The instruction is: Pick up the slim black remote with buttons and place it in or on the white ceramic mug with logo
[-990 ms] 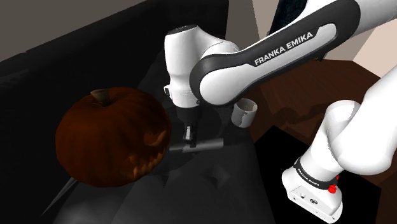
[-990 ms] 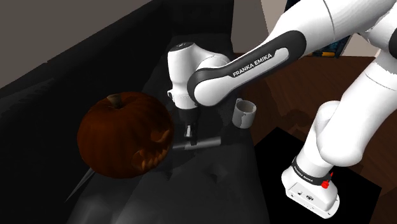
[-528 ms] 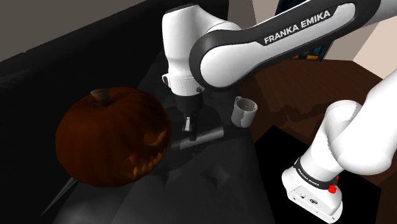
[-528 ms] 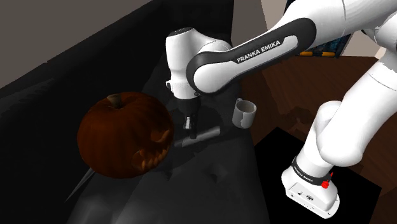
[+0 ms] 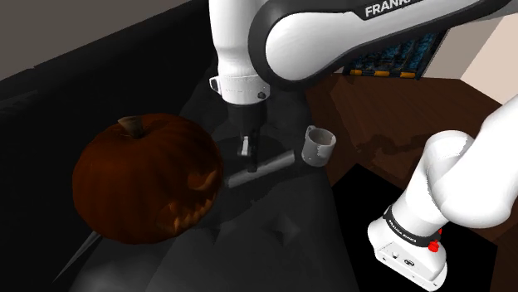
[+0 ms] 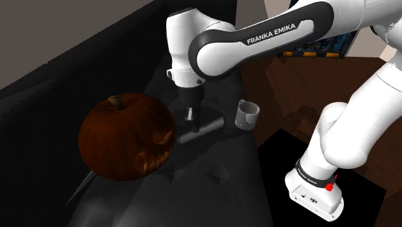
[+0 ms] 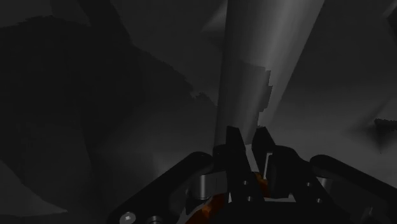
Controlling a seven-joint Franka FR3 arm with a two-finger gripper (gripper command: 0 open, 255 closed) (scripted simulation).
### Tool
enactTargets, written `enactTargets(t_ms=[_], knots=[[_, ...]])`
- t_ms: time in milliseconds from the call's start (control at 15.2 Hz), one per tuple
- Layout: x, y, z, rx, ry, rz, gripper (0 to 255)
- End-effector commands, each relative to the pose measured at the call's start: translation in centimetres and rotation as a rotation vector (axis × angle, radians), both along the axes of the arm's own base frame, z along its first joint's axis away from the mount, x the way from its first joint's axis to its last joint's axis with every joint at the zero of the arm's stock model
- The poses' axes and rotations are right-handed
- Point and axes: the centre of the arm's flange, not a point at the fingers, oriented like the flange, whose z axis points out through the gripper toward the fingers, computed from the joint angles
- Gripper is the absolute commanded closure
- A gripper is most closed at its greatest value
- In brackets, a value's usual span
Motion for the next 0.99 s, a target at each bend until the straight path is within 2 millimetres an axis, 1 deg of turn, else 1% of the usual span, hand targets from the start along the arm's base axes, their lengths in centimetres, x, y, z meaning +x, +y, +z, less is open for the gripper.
enactTargets(t_ms=[0,924], knots=[[0.2,0.0,0.8,0.0,0.0,0.0,255],[1.3,-18.4,0.0,0.0,0.0,0.0,255]])
